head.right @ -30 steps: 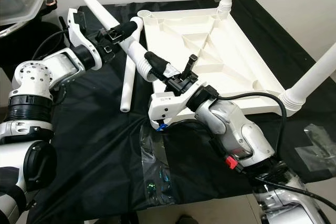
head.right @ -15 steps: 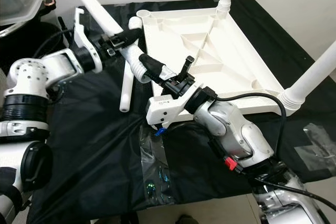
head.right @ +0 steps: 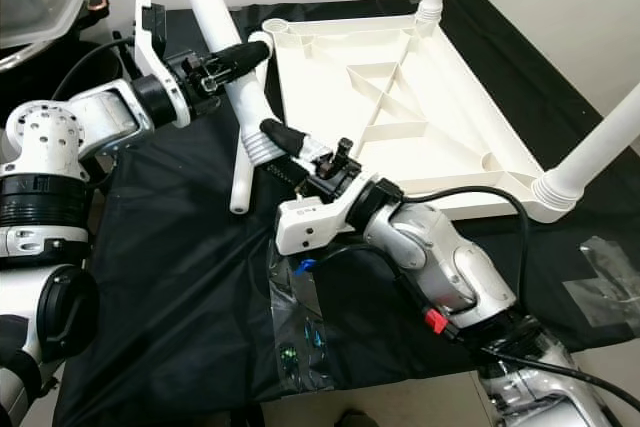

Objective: Building children table

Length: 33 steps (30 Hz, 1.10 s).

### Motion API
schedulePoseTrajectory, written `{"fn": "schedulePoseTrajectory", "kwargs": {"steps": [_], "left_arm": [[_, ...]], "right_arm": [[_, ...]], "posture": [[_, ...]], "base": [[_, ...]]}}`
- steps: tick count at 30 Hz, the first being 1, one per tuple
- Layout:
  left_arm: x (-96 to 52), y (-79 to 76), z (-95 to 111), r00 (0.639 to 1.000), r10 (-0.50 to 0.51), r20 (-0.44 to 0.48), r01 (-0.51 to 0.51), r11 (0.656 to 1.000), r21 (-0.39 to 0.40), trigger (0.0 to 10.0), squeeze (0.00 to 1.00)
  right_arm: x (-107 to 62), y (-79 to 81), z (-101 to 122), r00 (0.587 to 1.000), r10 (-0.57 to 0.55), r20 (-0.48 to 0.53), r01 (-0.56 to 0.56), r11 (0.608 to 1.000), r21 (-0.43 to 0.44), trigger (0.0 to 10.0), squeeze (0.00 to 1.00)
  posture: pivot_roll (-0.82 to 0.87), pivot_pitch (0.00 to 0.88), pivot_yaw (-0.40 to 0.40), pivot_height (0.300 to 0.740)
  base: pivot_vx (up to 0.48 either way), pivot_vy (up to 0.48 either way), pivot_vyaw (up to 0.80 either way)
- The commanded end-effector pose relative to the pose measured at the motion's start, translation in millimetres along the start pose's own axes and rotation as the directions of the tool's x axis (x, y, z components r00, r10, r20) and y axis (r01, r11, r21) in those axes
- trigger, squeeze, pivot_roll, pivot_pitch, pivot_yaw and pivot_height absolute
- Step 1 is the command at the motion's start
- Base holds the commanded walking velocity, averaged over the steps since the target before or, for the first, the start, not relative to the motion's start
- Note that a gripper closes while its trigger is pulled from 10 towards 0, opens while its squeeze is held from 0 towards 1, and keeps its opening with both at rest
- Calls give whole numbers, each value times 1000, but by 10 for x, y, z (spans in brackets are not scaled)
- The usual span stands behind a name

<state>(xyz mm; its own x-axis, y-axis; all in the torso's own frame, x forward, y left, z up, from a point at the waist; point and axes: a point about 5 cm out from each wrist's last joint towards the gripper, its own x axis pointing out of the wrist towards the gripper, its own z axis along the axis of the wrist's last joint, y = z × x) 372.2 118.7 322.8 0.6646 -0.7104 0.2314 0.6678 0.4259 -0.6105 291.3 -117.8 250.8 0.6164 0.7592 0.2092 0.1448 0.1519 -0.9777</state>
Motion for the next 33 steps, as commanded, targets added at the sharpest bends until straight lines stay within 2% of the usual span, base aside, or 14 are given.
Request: {"fn": "schedulePoseTrajectory", "kwargs": {"steps": [1,11,14,15,17,19,21,23,24,26,27,29,32,33], "left_arm": [[3,-49,133,998,-13,55,13,1000,-8,0,0],[-53,-67,363,989,-4,145,4,1000,4,0,0],[-138,-87,579,975,9,222,-29,996,85,0,0],[-183,-122,649,971,-2,240,-48,978,201,0,0],[-208,-152,682,970,-14,244,-57,957,283,0,0],[-260,-247,645,975,-86,203,-30,860,510,0,0],[-260,-247,645,975,-86,203,-30,860,510,0,0],[-295,-293,478,983,-138,123,19,736,676,0,0],[-295,-293,478,983,-138,123,19,736,676,0,0],[-317,-258,327,987,-135,82,31,674,738,275,0],[-317,-258,327,987,-135,82,31,674,738,275,0],[-367,-163,68,991,-132,4,75,583,809,588,0],[-387,-145,-60,989,-143,-41,114,551,827,627,0],[-402,-156,-191,983,-163,-89,164,537,827,1647,0]], "right_arm": [[-85,36,9,1000,-10,4,10,1000,-5,10000,1000],[-253,351,124,995,97,14,-98,991,90,10000,1000],[-352,540,193,976,217,14,-209,917,341,10000,1000],[-362,497,152,979,205,-22,-168,854,493,10000,51],[-367,462,122,980,194,-42,-133,799,586,10000,0],[-394,289,9,984,166,-58,-54,601,797,10000,0],[-394,289,9,984,166,-58,-54,601,797,10000,0],[-506,66,-7,990,132,57,-98,331,939,10000,0],[-506,66,-7,990,132,57,-98,331,939,10000,0],[-638,-97,22,983,85,162,-174,162,971,10000,0],[-638,-97,22,983,85,162,-174,162,971,10000,0],[-839,-231,75,952,81,296,-303,94,948,10000,0],[-898,-299,74,940,68,336,-340,67,938,10000,0],[-926,-385,35,938,32,345,-346,49,937,10000,0]], "posture": [[-72,172,29,740],[-74,175,31,740],[-71,179,33,740],[-69,179,31,740],[-68,180,31,740],[-66,181,31,740],[-66,181,31,740],[-65,182,31,740],[-65,182,31,740],[-64,184,33,740],[-64,184,33,740],[-64,184,34,740],[-63,183,32,740],[-59,184,31,740]], "base": [[0,0,0],[0,0,0],[0,0,0],[0,0,0],[0,0,0],[0,0,0],[0,0,0],[0,0,0],[0,0,0],[0,0,0],[0,0,0],[0,0,0],[0,0,0],[0,0,0]]}}
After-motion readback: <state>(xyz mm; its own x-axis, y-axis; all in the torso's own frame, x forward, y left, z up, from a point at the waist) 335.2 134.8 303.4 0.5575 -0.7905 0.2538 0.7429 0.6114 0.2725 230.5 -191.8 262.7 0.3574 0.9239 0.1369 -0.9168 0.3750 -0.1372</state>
